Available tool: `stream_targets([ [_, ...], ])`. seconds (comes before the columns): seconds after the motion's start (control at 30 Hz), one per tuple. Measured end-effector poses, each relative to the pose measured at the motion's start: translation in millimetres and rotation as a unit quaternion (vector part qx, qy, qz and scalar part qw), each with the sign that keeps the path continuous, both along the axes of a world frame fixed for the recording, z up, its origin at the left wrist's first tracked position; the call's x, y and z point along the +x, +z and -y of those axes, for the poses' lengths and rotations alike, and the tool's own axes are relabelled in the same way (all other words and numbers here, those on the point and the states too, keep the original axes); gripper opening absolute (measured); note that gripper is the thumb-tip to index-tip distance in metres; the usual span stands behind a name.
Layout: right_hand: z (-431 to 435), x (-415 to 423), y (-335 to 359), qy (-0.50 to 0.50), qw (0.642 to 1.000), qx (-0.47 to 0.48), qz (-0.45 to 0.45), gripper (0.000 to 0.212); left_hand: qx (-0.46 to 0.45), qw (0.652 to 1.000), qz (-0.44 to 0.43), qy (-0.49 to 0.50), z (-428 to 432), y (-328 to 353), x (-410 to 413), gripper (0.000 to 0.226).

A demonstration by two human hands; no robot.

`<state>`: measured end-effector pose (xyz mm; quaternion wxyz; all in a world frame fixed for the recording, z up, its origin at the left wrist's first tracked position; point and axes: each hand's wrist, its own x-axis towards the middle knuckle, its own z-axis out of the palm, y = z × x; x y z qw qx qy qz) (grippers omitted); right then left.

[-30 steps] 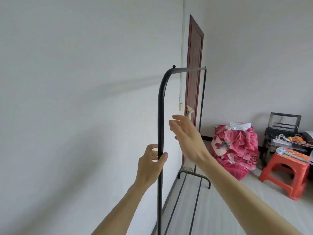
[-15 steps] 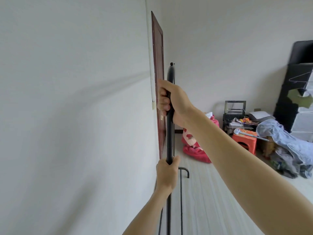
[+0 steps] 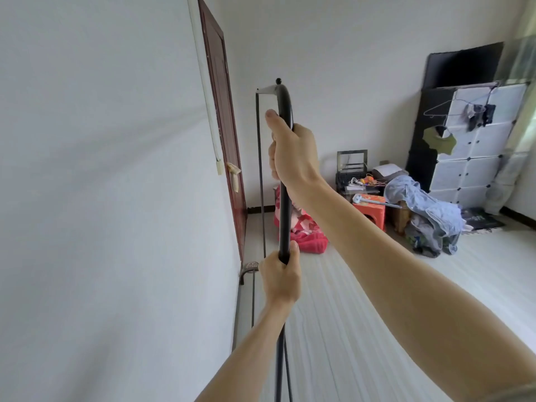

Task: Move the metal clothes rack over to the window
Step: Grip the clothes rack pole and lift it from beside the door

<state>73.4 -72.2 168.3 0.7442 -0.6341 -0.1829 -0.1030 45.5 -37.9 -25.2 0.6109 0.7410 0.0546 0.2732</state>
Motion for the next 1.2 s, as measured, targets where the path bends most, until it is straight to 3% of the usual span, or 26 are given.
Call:
stream_targets([
  [0.27,65,-7,9,-0.081,0.996,0.03,-0.001,0.045,0.017,0.995,0.036,-0.086,53,3,3,0.057],
  [0.93,106,-20,14,-0.194,0.981,-0.024,0.005,0.038,0.025,0.988,0.088,-0.123,100,-3,15,0.06],
  [1.2,127,-21,8,-0.247,0.968,-0.048,0.013,0.04,0.001,0.985,0.067,-0.16,132,-13,20,0.05],
])
